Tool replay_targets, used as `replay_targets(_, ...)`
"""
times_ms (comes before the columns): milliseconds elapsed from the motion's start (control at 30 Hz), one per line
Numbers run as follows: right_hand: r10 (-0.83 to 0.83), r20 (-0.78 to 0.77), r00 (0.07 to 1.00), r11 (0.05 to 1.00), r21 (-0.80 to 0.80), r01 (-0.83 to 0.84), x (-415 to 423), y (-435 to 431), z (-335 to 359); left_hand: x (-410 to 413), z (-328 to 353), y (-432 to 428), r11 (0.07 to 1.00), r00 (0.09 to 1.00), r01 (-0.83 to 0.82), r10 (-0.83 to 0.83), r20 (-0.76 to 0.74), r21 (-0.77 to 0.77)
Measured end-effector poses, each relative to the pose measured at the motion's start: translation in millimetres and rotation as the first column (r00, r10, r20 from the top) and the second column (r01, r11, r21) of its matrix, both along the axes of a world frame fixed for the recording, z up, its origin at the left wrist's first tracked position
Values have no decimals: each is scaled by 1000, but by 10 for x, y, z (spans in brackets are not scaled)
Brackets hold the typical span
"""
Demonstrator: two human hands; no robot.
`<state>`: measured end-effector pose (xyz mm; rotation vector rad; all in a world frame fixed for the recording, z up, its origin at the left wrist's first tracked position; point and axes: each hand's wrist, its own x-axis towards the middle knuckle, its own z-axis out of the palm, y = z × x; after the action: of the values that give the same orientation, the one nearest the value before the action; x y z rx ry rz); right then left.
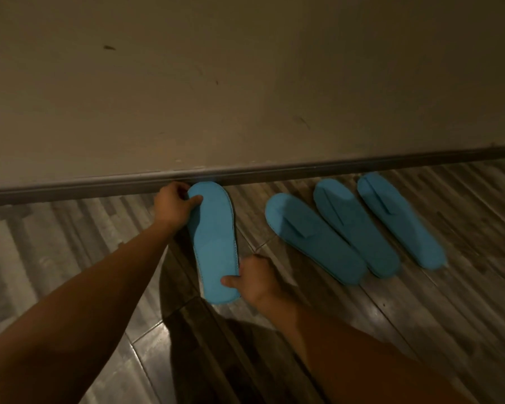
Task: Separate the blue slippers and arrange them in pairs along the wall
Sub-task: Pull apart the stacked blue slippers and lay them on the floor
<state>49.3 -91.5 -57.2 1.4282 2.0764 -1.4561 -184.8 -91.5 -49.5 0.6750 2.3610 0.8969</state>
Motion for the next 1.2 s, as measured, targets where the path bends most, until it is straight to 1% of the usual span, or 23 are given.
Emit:
replay_targets(167, 4, 30, 1000, 998, 65, -6, -26, -54, -62, 124, -35, 45, 997, 994, 68, -71, -89, -30)
replay_targets(267, 39, 20, 999, 996, 75, -40, 28, -38, -15, 148, -29, 25, 998, 992, 60, -62, -108, -22)
replay_targets(333, 29, 27, 999, 993, 116, -32, 149, 33, 54, 156, -39, -5, 1000, 990, 25, -24, -137, 0)
replay_targets(400, -75, 24, 997, 983, 167, 69, 365, 202, 139, 251, -39, 1, 999, 988, 8, -2, -152, 42)
replay_targets(467, -285, 11, 958, 935, 224, 276, 667, 436, 194, 478, -2, 73, 993, 995, 49, -40, -87, 110)
replay_targets(533, -483, -48, 874, 826, 307, 473, 1035, 643, 255, 759, -9, 200, 982, 994, 108, -107, -12, 156)
replay_targets(600, -609, -87, 788, 712, 377, 592, 1396, 785, 279, 1024, -6, 340, 981, 986, 162, -165, 21, 103)
replay_targets(633, -656, -83, 750, 672, 389, 630, 1558, 826, 254, 1126, -12, 408, 980, 981, 188, -191, 32, 67)
replay_targets(667, -691, -68, 720, 644, 394, 656, 1692, 857, 234, 1208, -16, 470, 976, 975, 216, -218, 41, 38)
replay_targets(733, -726, -26, 687, 625, 392, 675, 1877, 890, 145, 1330, 0, 572, 964, 963, 266, -266, 39, 6)
replay_targets(867, -733, 13, 680, 646, 328, 689, 1985, 901, -10, 1423, -20, 723, 951, 951, 308, -308, 1, -34)
replay_targets(1000, -754, 28, 656, 638, 265, 723, 1938, 935, -63, 1477, -38, 815, 960, 962, 274, -272, 35, -59)
replay_targets(1100, -766, 27, 643, 630, 238, 740, 1885, 926, -43, 1479, -40, 825, 971, 971, 234, -231, 66, -45)
replay_targets(1167, -753, 14, 658, 643, 231, 730, 1851, 888, 10, 1417, -33, 821, 977, 975, 214, -212, 61, -20)
replay_targets(1200, -745, -6, 667, 652, 204, 730, 1831, 865, 39, 1367, -16, 818, 978, 977, 208, -207, 51, -6)
